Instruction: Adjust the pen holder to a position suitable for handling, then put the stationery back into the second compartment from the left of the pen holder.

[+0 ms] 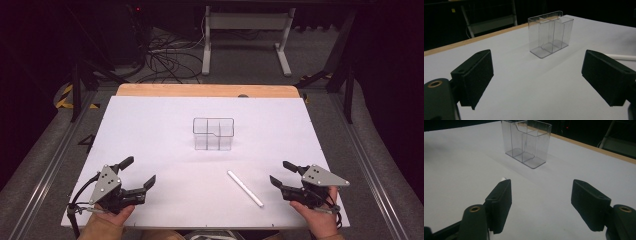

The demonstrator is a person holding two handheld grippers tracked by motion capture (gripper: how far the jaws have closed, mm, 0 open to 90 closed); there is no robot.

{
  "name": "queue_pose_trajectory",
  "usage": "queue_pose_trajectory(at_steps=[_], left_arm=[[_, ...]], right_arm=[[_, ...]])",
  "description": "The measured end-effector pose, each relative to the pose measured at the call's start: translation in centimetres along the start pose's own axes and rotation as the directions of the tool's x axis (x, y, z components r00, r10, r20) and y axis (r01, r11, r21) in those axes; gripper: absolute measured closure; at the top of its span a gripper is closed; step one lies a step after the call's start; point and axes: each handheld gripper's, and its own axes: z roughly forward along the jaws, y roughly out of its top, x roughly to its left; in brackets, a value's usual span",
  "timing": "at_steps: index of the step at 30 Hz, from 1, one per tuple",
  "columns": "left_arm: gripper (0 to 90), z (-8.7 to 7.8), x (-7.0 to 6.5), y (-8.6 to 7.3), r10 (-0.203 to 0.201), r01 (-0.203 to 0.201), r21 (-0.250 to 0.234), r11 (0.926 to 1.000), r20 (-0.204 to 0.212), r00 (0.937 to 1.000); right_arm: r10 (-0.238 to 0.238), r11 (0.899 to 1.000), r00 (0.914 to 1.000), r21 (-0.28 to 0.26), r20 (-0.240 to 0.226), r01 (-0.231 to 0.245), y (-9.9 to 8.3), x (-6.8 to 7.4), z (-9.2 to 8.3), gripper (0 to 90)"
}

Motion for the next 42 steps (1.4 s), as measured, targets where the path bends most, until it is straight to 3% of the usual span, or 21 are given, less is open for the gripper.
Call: queue_pose_trajectory(at_steps=[5,22,32,42], left_arm=[[11.8,0.1,-0.1,0.0,0.008,-0.008,0.003,1.0000,0.000,1.0000],[12.5,0.1,-0.1,0.1,0.011,-0.011,0.004,0.9999,-0.007,0.9999],[12.9,0.3,-0.1,0.0,0.012,-0.012,0.013,0.9998,-0.009,0.9999],[13.0,0.3,-0.2,0.0,0.016,-0.015,0.015,0.9998,-0.013,0.9998]], right_arm=[[-0.013,1.000,0.9998,-0.001,0.014,0.013,0.2,0.3,-0.1,30.8],[-0.014,1.000,0.9999,-0.004,-0.006,0.013,0.4,1.0,-0.1,32.9],[0.002,1.000,0.9995,0.000,-0.030,-0.002,1.4,1.3,0.4,33.5],[-0.012,1.000,0.9985,0.004,-0.054,0.012,2.2,1.6,1.1,33.2]])
